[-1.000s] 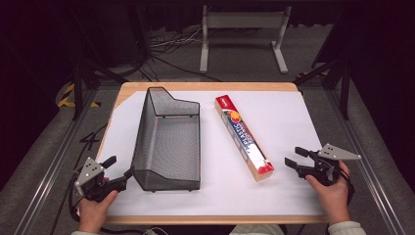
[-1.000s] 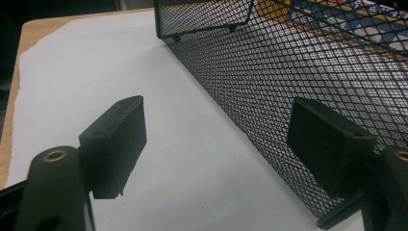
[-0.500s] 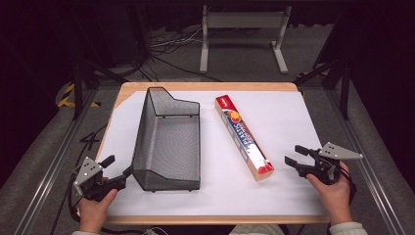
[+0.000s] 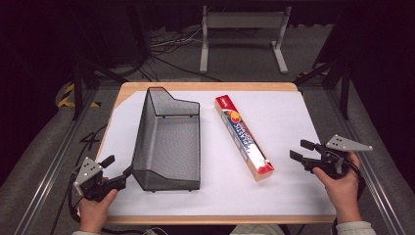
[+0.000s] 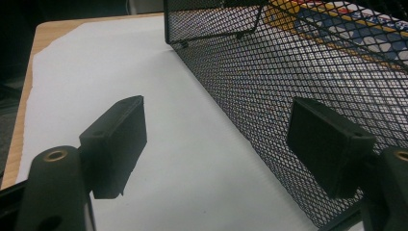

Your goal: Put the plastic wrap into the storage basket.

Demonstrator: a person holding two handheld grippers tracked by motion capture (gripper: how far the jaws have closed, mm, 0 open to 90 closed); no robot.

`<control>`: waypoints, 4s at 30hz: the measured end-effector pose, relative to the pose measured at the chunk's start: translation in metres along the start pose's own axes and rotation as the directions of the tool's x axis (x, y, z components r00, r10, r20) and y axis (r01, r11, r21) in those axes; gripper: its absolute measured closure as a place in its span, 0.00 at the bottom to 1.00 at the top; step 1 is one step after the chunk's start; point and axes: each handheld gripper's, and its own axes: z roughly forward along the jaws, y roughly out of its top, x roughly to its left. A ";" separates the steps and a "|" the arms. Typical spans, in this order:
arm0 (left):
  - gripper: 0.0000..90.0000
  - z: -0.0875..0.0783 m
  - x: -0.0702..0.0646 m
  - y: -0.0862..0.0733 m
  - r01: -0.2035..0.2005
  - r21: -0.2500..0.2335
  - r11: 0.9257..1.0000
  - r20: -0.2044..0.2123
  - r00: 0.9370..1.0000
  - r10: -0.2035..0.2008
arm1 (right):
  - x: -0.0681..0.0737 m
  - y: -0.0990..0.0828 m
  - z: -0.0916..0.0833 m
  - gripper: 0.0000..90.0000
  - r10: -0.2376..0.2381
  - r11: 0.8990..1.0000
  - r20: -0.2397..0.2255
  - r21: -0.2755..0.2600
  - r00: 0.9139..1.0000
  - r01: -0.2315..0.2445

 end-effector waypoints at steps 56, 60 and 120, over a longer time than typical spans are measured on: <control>0.24 0.001 0.002 0.000 0.016 -0.009 1.000 -0.020 1.000 -0.016 | 0.071 0.117 0.136 0.31 -0.022 0.967 0.001 0.254 1.000 0.021; 0.24 0.001 0.002 0.000 0.013 -0.009 1.000 -0.021 1.000 -0.013 | 0.070 0.113 0.155 0.26 0.115 0.905 0.048 0.407 0.992 -0.124; 0.24 0.002 0.002 -0.001 0.006 -0.011 1.000 -0.026 1.000 -0.007 | 0.061 0.085 0.230 0.45 0.110 0.700 0.317 0.648 0.942 -0.300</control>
